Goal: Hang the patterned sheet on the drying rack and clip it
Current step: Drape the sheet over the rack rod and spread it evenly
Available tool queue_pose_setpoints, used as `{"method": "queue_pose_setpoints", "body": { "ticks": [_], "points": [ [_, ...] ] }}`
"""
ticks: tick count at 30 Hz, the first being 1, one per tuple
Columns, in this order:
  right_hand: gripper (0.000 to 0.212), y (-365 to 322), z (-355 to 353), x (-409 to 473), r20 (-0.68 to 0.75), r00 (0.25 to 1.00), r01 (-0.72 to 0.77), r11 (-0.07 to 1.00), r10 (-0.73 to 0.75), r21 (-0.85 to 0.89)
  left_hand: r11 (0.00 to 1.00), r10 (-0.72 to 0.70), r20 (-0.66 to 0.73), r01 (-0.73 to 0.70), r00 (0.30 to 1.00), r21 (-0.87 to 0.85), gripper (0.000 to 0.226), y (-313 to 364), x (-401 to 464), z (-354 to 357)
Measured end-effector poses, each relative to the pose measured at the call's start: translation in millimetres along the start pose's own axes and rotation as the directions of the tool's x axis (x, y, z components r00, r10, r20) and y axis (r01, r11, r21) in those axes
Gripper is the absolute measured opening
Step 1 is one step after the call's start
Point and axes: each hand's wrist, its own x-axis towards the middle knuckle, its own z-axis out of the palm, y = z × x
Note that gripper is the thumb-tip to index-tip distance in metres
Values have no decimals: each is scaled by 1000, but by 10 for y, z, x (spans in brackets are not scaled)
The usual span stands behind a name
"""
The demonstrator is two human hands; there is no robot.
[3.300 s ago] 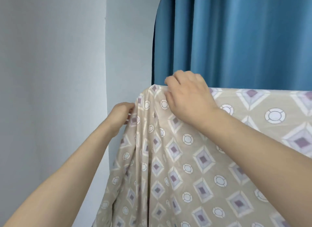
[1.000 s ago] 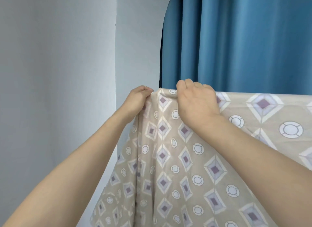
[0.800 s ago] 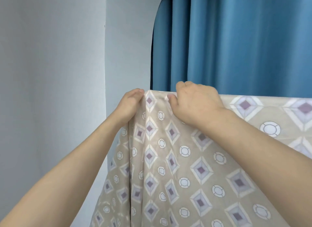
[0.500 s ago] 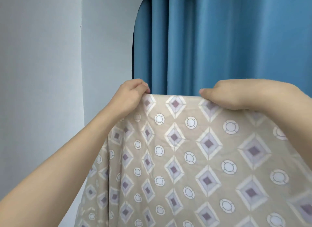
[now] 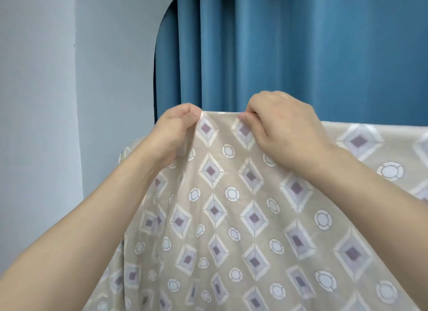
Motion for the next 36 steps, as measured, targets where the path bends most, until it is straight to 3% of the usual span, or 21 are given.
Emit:
{"method": "queue_pose_setpoints", "body": {
  "ticks": [2,4,5,7,9,10,13,14,16,19,23,26,27,29,31,33,36],
  "points": [
    [27,-63,-85,-30,-51,983,177,983,-179,-39,977,98,72,-82,993,-195,27,-47,-45,-104],
    [36,-74,-152,-29,141,961,233,971,-238,51,976,147,199,-110,969,-187,24,-100,-118,-245],
    [43,-49,-171,-25,268,939,182,973,-214,140,988,142,258,-121,956,-95,21,-123,-156,-303],
    [51,66,-191,-10,372,921,17,965,-117,263,983,117,314,-155,942,98,16,-137,-207,-367],
    [42,233,-208,-4,429,903,-143,968,43,204,963,126,274,-184,953,197,20,-79,-234,-307],
    [41,307,-227,-15,503,855,-225,965,129,134,949,138,234,-196,962,246,19,-43,-242,-225],
    [61,439,-310,-92,763,577,-439,899,292,-12,888,148,183,-212,972,408,16,18,-239,114],
    [63,465,-327,-108,785,545,-457,889,294,-15,866,138,204,-218,969,449,16,22,-228,222],
    [58,499,-337,-121,761,589,-441,897,273,20,807,124,248,-243,961,539,16,26,-208,403],
    [51,485,-295,-145,623,755,-321,943,202,83,726,165,198,-254,966,638,23,56,-174,586],
    [45,449,-196,-235,280,959,-5,989,47,-149,744,321,31,-272,947,611,24,7,-123,716],
    [42,389,-231,-237,54,997,62,979,-53,-193,809,507,-149,-409,849,423,23,-54,-143,755],
    [43,369,-268,-218,33,997,68,984,-64,-166,808,547,-195,-453,814,376,22,-69,-166,755],
    [48,368,-388,-174,131,991,15,997,-4,-80,797,590,-237,-510,772,322,22,-130,-201,728],
    [61,447,-505,-178,310,940,-123,989,141,-77,770,620,-185,-545,763,331,24,-231,-233,657],
    [70,609,-584,-249,474,815,-300,942,334,-148,719,651,-75,-582,756,380,27,-343,-274,596],
    [61,855,-657,-393,624,610,-430,866,488,-257,662,640,9,-557,769,502,27,-331,-313,667]
  ]
}}
